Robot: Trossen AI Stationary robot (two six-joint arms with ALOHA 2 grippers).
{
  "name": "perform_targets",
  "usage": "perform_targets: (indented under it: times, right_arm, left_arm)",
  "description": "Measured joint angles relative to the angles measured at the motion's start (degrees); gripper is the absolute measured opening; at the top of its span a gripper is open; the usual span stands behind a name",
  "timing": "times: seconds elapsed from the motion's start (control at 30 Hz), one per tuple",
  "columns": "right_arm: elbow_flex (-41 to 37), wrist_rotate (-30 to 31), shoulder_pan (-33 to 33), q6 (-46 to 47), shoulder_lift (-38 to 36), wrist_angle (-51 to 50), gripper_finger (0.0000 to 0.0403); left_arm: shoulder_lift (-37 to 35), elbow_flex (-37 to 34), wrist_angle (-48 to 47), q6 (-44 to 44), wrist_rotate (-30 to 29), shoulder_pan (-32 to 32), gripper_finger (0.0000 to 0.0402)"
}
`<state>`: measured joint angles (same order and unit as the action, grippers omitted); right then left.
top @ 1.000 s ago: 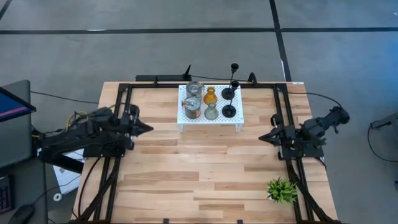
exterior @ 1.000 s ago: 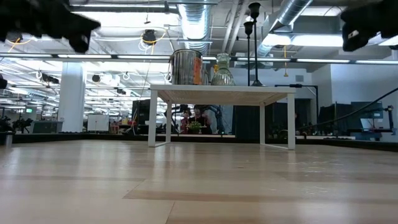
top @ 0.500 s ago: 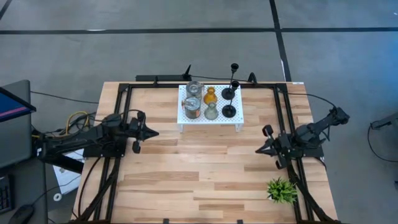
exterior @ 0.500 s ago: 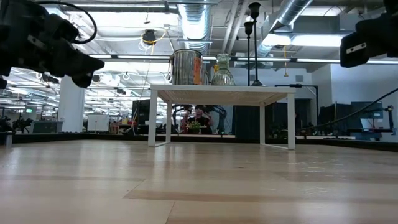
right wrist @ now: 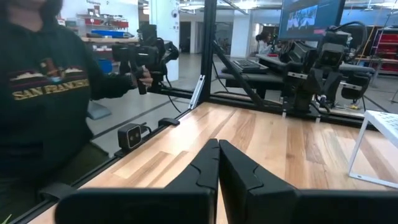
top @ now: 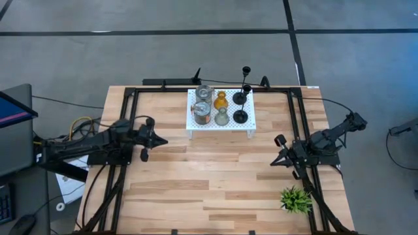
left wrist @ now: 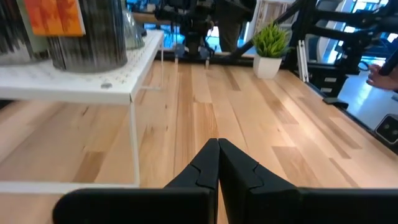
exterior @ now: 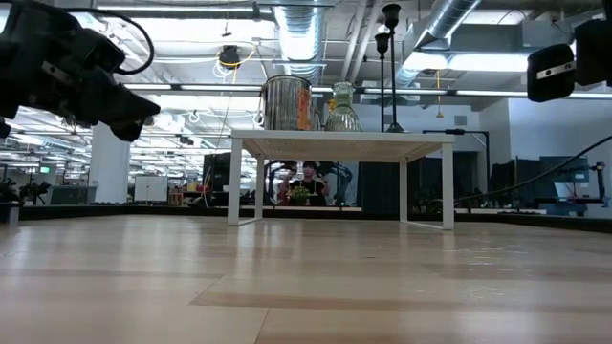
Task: Pick & Place candle stick holders
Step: Return to Home Position
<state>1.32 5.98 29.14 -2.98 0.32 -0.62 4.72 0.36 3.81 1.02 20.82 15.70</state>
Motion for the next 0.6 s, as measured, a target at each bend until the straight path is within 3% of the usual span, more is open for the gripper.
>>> perform_targets:
  times: [0.6]
  right_arm:
    - [0.0, 0.0, -0.01, 0.0, 0.02, -0.06, 0.0]
  left_arm:
    - [10.67, 0.0, 0.55, 0.0, 0.02, 0.0, 0.0005]
